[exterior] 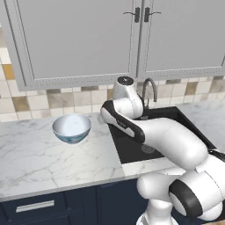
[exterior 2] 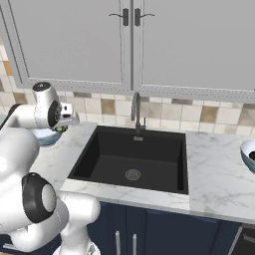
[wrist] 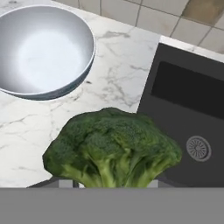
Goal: Pick the squashs from the cabinet and place them in one bowl. Pick the broccoli from the sink and place it in the other bowl.
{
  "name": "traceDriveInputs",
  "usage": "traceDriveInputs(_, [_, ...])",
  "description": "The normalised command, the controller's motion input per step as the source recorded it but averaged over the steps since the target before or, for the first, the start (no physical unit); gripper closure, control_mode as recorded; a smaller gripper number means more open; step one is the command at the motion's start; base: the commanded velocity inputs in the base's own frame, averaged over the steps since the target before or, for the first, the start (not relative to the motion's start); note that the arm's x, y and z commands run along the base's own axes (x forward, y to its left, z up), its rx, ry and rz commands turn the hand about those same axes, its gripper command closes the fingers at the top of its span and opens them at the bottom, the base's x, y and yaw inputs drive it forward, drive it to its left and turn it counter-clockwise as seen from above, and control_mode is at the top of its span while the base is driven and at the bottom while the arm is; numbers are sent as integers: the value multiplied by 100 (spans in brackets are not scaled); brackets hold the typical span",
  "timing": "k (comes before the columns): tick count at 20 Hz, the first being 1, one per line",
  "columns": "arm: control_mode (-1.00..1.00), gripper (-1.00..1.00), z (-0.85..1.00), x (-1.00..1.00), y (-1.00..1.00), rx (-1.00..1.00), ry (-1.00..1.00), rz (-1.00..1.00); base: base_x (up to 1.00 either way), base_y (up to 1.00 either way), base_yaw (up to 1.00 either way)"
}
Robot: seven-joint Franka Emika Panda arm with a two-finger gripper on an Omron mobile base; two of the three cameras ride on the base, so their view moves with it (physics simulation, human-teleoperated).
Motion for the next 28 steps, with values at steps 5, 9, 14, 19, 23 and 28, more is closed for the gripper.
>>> traceDriveInputs(5, [-100,100,16,9,66,-2,0,0,0,0,0])
traceDriveInputs(9, [-100,100,0,17,70,0,0,0,0,0,0])
traceDriveInputs(14, [-100,100,0,30,61,0,0,0,0,0,0])
traceDriveInputs(19, [-100,100,-17,36,38,1,1,0,0,0,0])
traceDriveInputs(23, [-100,100,-18,24,20,6,0,0,0,0,0])
traceDriveInputs(28, [-100,100,-23,-8,20,4,-1,0,0,0,0])
